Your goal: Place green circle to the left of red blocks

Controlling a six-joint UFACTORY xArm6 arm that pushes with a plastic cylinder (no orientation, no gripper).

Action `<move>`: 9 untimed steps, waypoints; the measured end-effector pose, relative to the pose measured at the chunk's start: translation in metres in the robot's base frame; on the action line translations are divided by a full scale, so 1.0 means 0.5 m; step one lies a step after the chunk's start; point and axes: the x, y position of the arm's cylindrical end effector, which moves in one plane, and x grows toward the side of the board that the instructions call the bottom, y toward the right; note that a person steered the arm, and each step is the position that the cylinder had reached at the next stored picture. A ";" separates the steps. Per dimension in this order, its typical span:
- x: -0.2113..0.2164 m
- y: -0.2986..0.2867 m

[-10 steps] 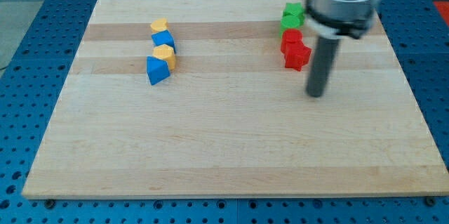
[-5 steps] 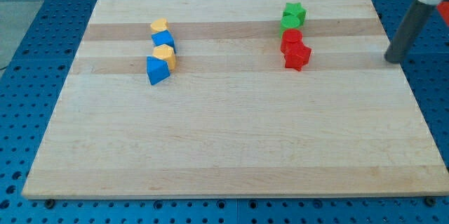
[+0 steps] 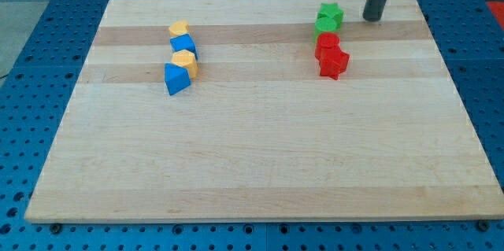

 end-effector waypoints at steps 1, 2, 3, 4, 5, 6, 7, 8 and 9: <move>0.044 -0.050; 0.050 -0.187; 0.049 -0.270; 0.049 -0.270; 0.053 -0.315; 0.081 -0.328; 0.062 -0.339; 0.065 -0.423; 0.098 -0.468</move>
